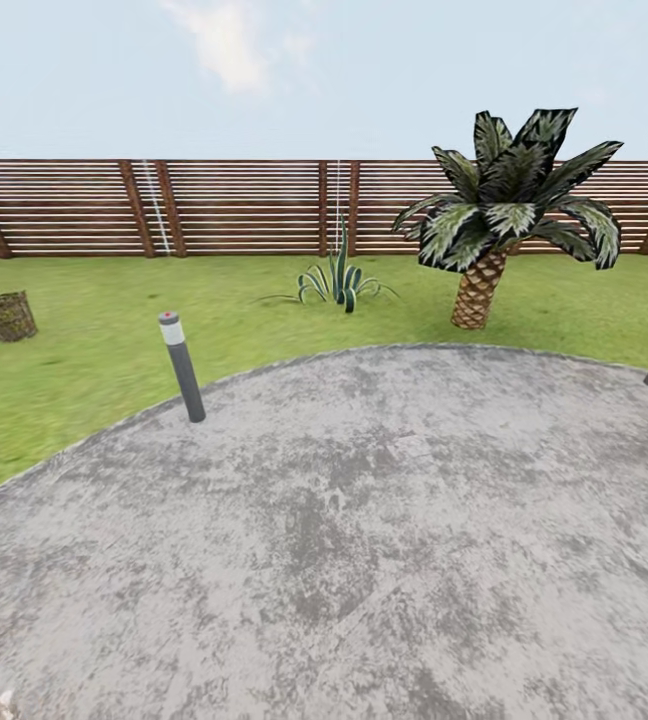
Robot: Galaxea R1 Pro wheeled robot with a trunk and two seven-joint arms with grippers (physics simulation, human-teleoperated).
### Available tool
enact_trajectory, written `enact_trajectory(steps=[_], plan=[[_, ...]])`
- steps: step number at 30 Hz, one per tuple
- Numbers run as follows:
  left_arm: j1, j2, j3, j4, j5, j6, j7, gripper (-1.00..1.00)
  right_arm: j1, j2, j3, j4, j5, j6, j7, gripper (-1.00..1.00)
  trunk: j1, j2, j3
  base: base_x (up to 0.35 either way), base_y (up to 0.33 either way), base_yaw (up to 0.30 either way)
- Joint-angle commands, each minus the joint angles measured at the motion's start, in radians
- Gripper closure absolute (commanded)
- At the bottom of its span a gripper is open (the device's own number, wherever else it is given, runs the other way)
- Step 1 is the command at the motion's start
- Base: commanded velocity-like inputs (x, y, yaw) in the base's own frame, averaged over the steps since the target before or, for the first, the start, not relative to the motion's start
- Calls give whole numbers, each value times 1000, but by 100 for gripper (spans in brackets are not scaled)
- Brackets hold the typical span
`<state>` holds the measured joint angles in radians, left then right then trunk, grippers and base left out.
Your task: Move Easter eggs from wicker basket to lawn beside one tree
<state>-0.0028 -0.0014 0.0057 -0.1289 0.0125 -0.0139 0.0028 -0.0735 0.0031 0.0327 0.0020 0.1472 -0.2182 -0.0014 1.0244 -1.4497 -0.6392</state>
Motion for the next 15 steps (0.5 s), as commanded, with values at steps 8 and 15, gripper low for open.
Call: enact_trajectory(steps=[8, 15], plan=[[0, 0, 0, 0, 1, -1, 0, -100, 0, 0, 3, 1, 3, -3, 0, -100, 1, 0, -1, 340, 0, 0], [0, 0, 0, 0, 1, -1, 0, -100, -1, 0, 3, 0, 3, -3, 0, -100, 1, 0, -1, 339, 0, 0]])
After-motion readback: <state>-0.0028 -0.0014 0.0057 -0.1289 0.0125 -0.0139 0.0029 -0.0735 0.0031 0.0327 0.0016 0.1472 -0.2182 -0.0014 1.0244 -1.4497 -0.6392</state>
